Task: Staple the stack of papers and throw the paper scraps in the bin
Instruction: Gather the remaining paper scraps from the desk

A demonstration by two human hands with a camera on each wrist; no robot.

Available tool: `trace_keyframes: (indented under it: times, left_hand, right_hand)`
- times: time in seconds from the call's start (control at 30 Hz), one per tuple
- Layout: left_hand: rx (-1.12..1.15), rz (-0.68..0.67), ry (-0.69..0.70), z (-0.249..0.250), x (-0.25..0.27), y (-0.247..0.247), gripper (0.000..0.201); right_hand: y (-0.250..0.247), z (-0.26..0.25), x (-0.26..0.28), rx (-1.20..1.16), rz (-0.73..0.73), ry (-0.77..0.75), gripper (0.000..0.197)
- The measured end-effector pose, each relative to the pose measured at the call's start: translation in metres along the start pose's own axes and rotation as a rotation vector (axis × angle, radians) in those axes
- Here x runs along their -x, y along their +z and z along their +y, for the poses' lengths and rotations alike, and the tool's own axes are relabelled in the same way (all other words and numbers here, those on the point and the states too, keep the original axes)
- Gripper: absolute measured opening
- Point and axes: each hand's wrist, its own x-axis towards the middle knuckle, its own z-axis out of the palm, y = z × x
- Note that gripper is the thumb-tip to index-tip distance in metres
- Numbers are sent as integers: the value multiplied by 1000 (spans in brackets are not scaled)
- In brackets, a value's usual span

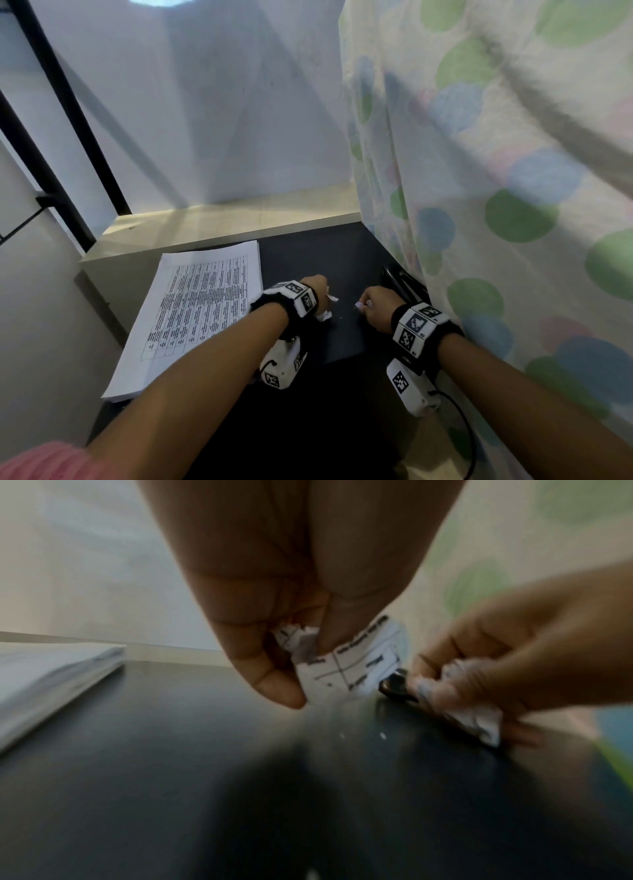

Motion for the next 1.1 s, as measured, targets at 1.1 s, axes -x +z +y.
trace_keyframes:
  times: [1.1]
  left_hand:
    - [507, 225, -463, -330, 177, 79, 33]
  right_hand:
    - [188, -276, 99, 152, -317, -542, 26]
